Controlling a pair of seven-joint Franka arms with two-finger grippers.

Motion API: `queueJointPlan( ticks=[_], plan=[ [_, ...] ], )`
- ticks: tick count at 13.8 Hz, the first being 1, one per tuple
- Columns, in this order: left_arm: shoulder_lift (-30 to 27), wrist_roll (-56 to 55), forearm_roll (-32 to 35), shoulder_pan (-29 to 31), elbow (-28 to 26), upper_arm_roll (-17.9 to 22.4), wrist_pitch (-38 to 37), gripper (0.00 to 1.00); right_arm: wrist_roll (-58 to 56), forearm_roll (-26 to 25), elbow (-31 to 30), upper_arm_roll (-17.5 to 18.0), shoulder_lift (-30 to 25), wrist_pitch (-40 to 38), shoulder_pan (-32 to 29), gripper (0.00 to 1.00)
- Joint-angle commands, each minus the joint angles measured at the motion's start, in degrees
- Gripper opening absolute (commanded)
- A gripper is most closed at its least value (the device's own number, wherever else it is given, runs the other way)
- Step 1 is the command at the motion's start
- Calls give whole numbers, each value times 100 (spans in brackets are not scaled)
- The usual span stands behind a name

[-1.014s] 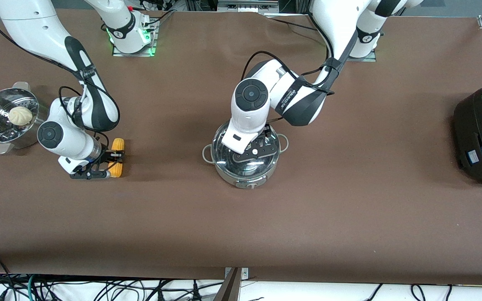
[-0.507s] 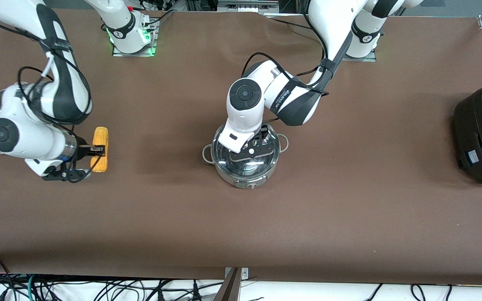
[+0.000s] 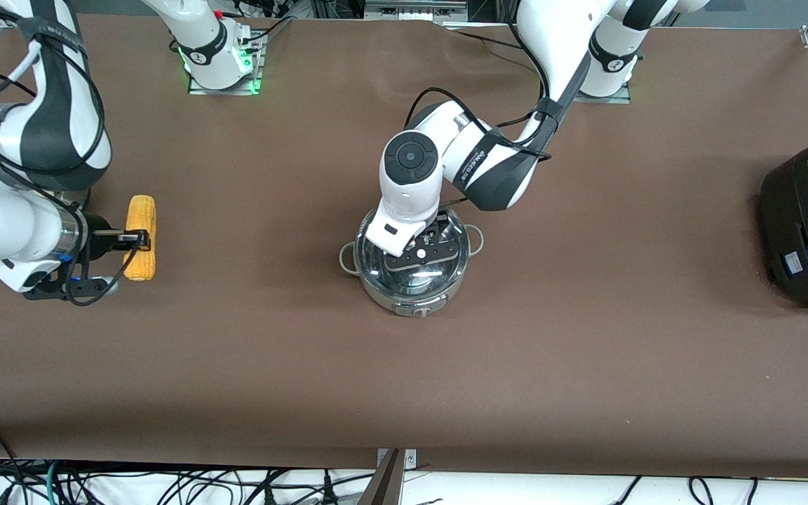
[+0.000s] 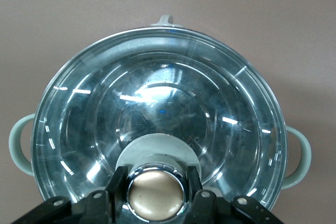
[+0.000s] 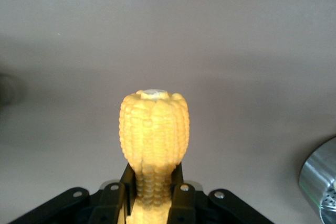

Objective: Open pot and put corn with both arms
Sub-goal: 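Lift the corn with the right gripper while the left gripper grips the lid knob, then lift the glass lid off with the left gripper and set it on the table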

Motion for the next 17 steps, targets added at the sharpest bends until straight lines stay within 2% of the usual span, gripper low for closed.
queueJointPlan(
  ticks=[1, 10, 13, 14, 17],
  plan=[
    [79, -57, 211, -81, 181, 66, -218, 0, -19, 72, 448, 24, 100, -305, 167, 0],
    [-324, -39, 98, 15, 286, 40, -1141, 0, 253, 133, 589, 41, 144, -252, 528, 0],
    [-798, 380, -34, 497, 155, -21, -1150, 0, 420, 160, 589, 50, 144, -226, 624, 0],
    [-1008, 652, -104, 690, -46, -30, -1177, 0, 490, 160, 589, 50, 144, -226, 677, 0],
    [-1948, 1618, -105, 1498, -1222, -205, -1177, 0, 1068, 168, 615, 225, 144, -208, 888, 0]
  ],
)
